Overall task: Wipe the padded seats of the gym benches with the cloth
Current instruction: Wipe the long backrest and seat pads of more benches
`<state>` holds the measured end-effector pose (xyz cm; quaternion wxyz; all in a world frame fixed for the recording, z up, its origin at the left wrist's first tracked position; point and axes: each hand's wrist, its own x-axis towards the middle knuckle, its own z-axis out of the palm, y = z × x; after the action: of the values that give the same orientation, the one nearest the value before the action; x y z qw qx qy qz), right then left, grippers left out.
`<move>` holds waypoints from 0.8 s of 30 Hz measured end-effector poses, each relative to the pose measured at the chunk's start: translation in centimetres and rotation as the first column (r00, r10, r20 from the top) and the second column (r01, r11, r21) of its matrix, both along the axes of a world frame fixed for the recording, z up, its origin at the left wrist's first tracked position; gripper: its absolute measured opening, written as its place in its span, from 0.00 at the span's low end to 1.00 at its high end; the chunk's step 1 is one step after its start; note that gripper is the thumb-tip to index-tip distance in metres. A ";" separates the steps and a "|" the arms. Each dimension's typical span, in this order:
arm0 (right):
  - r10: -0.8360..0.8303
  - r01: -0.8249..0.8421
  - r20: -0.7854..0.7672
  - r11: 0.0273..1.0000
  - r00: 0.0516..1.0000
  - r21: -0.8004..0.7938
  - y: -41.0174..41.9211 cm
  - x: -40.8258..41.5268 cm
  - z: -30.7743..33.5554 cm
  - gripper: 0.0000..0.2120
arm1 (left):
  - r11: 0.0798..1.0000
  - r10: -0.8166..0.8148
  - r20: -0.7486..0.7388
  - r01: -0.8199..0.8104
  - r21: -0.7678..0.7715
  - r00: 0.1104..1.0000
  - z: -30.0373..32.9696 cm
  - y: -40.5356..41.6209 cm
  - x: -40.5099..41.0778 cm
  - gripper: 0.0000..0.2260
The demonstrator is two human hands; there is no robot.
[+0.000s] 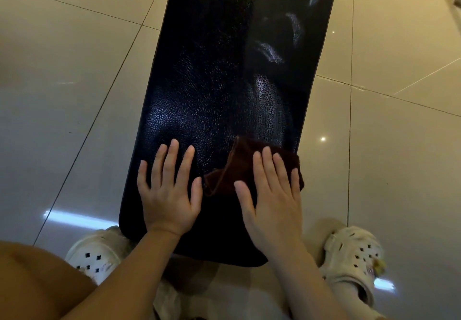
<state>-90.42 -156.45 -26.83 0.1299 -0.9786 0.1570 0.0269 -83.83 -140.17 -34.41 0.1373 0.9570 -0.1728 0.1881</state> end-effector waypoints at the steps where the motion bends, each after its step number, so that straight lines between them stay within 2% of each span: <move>1: 0.008 -0.008 0.003 1.000 1.000 -0.002 -0.5 0.8 0.1 0.34 | 1.000 0.001 0.004 -0.001 -0.001 1.000 0.0 0.0 0.0 0.23; 6: -0.011 0.012 0.028 0.999 1.000 -0.030 -4.1 8.6 1.4 0.36 | 1.000 0.003 0.004 -0.003 -0.003 1.000 -0.2 0.0 -0.1 0.23; 10: 0.048 -0.030 0.089 0.980 0.995 -0.198 -5.2 10.3 0.2 0.44 | 1.000 0.001 -0.010 -0.001 -0.012 1.000 -0.3 0.0 0.0 0.24; 14: 0.064 -0.025 0.156 0.971 0.986 -0.236 -5.1 9.6 -1.1 0.34 | 1.000 0.006 0.009 -0.006 -0.001 1.000 -0.3 -0.1 0.0 0.23; 16: 0.059 -0.011 0.211 0.975 0.976 -0.220 -4.5 8.8 -1.4 0.30 | 1.000 0.003 0.009 -0.003 -0.005 1.000 -0.2 0.0 -0.1 0.23; 19: 0.063 -0.028 0.259 0.990 0.964 -0.137 -3.0 5.7 -2.3 0.28 | 1.000 0.006 -0.001 -0.006 0.001 1.000 -0.1 0.0 -0.1 0.23; 24: 0.096 -0.089 0.220 0.995 0.971 -0.045 1.5 -5.0 -5.1 0.26 | 1.000 0.005 -0.004 -0.005 0.001 1.000 -0.1 0.0 0.0 0.23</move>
<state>-95.41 -154.94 -31.96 0.1284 -0.9839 0.0961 -0.0793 -83.82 -140.17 -34.55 0.1366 0.9579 -0.1702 0.1864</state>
